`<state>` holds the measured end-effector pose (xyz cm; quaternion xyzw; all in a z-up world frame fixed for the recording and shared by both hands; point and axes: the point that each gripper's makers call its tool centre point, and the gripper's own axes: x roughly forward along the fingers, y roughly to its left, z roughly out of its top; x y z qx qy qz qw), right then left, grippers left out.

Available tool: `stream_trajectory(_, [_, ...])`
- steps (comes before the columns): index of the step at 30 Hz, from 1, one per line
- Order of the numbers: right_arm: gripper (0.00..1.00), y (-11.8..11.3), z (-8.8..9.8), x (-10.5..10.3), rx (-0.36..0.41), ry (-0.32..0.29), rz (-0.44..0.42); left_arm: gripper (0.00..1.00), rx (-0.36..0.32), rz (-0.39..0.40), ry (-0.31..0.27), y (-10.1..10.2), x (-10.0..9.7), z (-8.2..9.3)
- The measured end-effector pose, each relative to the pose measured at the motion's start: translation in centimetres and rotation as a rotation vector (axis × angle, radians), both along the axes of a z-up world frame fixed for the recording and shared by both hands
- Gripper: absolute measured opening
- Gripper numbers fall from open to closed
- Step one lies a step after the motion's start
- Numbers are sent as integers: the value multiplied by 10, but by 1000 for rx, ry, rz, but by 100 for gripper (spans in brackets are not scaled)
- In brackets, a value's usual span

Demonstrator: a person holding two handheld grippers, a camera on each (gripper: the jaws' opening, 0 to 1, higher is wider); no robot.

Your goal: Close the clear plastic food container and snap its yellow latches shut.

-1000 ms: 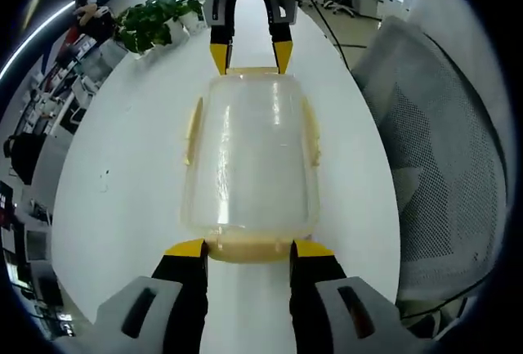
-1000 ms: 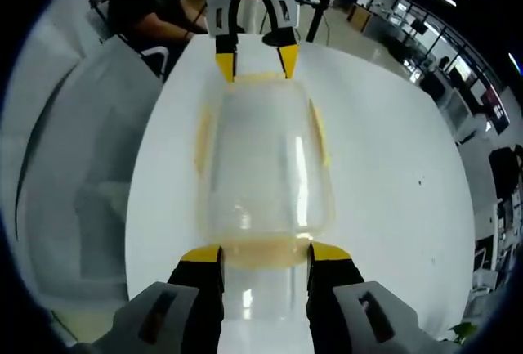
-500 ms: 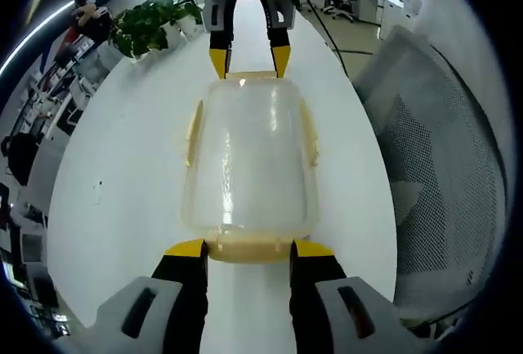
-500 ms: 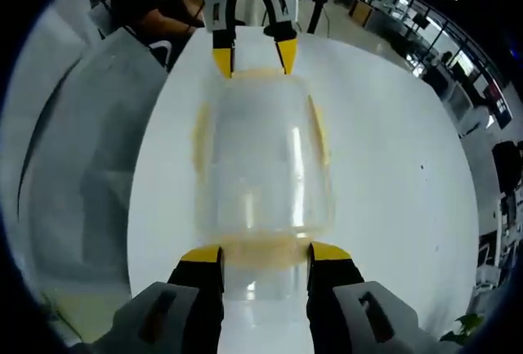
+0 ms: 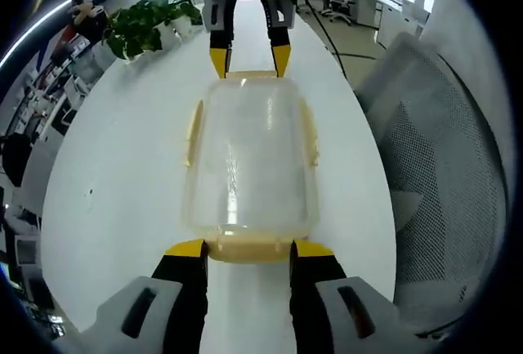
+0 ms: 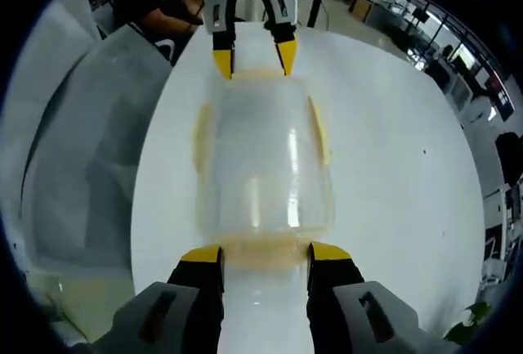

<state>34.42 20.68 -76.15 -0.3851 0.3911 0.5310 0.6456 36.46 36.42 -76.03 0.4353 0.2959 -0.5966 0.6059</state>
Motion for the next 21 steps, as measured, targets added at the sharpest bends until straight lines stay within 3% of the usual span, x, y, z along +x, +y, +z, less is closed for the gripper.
stream_trajectory(21, [38,-31,-4,-4,-24,34,-8,38,-29,-14,29,-31,-4,-5])
